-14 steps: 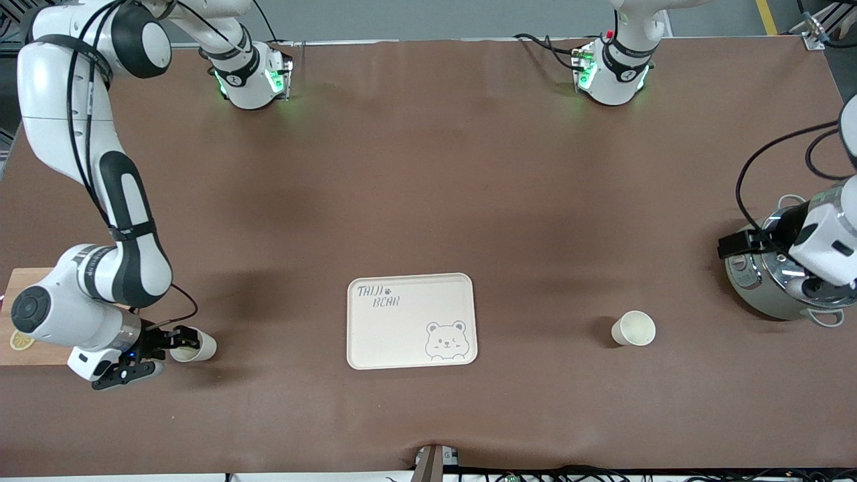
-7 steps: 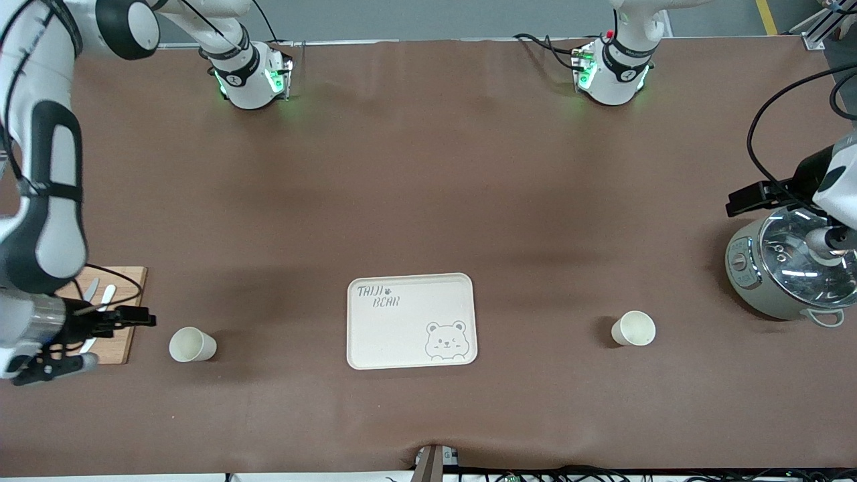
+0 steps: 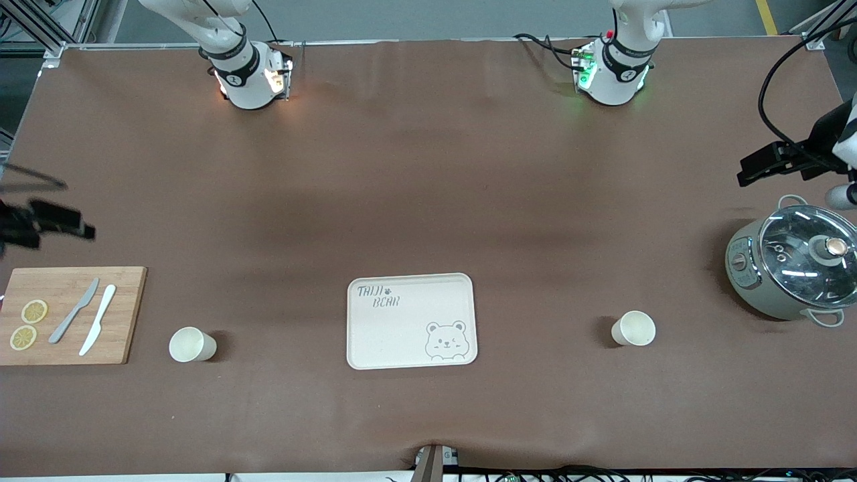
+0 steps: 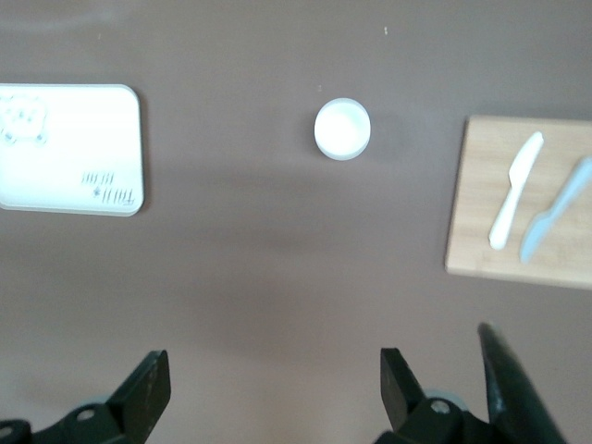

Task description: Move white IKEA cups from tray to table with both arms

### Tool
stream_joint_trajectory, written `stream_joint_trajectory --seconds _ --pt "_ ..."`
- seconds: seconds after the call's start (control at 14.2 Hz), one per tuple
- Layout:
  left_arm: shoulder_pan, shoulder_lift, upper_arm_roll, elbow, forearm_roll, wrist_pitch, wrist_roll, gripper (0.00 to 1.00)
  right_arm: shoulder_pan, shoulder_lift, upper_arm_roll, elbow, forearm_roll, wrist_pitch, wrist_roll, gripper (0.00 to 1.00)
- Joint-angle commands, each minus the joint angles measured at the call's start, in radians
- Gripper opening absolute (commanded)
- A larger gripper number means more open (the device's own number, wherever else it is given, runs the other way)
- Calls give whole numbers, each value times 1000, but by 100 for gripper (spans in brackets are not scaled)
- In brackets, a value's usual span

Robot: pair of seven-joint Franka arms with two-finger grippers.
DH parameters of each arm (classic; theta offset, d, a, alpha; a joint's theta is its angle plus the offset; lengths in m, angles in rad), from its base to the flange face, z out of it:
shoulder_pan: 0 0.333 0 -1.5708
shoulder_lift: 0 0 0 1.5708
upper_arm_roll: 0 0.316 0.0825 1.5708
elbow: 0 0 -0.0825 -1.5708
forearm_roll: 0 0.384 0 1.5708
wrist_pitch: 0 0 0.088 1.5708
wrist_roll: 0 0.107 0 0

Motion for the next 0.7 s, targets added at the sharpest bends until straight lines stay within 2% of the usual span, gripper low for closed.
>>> stream_joint_trajectory --seconds 0.0,0.07,0.21,0.28,0.63 --pt "7 -63 -14 -48 -18 0 2 100 -22 -167 -2 -172 -15 -53 27 100" --pt "7 -75 -14 -57 -20 0 2 100 -29 -254 -3 -301 -23 -25 28 100" --pt "6 -77 -16 -61 -21 0 3 100 -26 -437 3 -615 -55 198 48 100" --pt "3 -77 -17 -58 -21 0 8 100 -22 -485 7 -718 -78 283 48 100" --pt "2 -75 -19 -53 -21 2 14 100 -23 -478 9 -745 -86 307 53 100"
